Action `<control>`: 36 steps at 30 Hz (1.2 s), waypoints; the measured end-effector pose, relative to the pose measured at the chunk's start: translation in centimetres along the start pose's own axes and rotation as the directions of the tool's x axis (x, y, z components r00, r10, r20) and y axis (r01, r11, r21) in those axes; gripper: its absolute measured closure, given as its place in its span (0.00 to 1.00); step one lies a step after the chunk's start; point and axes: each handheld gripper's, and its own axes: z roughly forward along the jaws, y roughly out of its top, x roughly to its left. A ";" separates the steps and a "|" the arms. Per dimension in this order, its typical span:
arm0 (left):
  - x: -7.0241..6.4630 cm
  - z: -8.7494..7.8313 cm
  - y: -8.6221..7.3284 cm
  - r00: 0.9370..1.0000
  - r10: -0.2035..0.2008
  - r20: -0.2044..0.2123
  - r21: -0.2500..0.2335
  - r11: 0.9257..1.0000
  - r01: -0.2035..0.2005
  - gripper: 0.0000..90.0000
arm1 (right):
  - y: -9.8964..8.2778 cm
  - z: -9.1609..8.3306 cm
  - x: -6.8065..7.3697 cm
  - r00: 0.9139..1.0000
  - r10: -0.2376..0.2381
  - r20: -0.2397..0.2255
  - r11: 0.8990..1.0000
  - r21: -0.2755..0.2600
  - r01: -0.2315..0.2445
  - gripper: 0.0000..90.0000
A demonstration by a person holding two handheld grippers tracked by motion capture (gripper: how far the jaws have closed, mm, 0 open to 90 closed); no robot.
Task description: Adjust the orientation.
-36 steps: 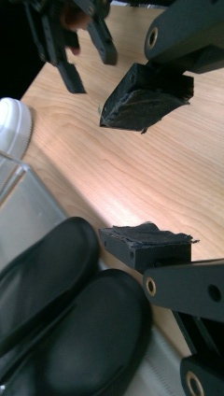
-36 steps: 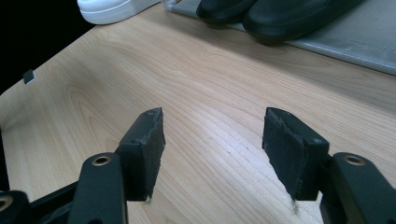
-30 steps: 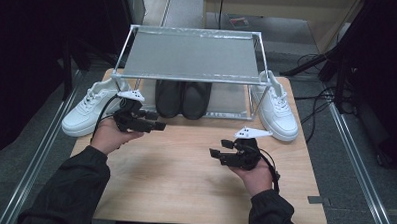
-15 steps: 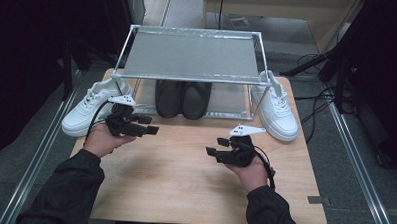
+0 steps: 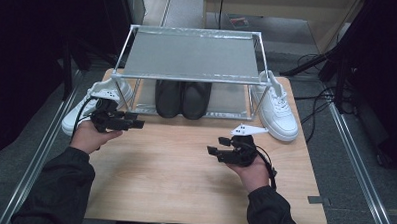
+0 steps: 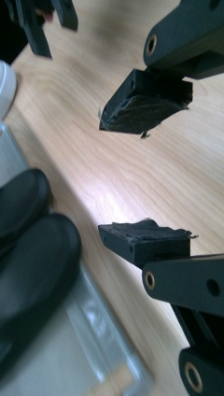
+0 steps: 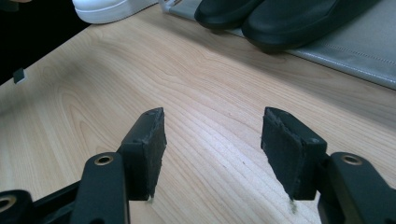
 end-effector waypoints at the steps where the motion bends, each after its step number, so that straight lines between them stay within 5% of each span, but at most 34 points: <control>1: 0.4 -0.2 0.0 1.000 -0.003 -0.011 -0.003 1.000 0.003 0.50 | -0.1 -0.1 -0.1 1.000 0.001 0.001 1.000 0.000 -0.001 0.46; 12: 3.0 -0.4 -0.4 0.997 -0.036 -0.061 -0.017 0.999 0.035 0.51 | -0.7 -1.0 -0.4 1.000 0.014 0.023 1.000 0.007 -0.015 0.46; 15: 3.8 -0.9 -0.2 0.997 -0.056 -0.056 -0.059 0.997 0.052 0.52 | -0.8 -1.2 -0.6 1.000 0.020 0.021 1.000 0.006 -0.021 0.46; 29: 8.4 -2.6 1.3 0.989 -0.106 -0.106 -0.033 0.994 0.103 0.55 | -0.9 -2.4 -1.8 0.997 0.074 0.021 0.997 -0.037 -0.073 0.47; 36: 9.7 -3.0 2.1 0.984 -0.084 -0.155 -0.013 0.996 0.083 0.57 | -1.1 -2.5 -2.1 0.996 0.063 0.058 0.998 -0.019 -0.062 0.47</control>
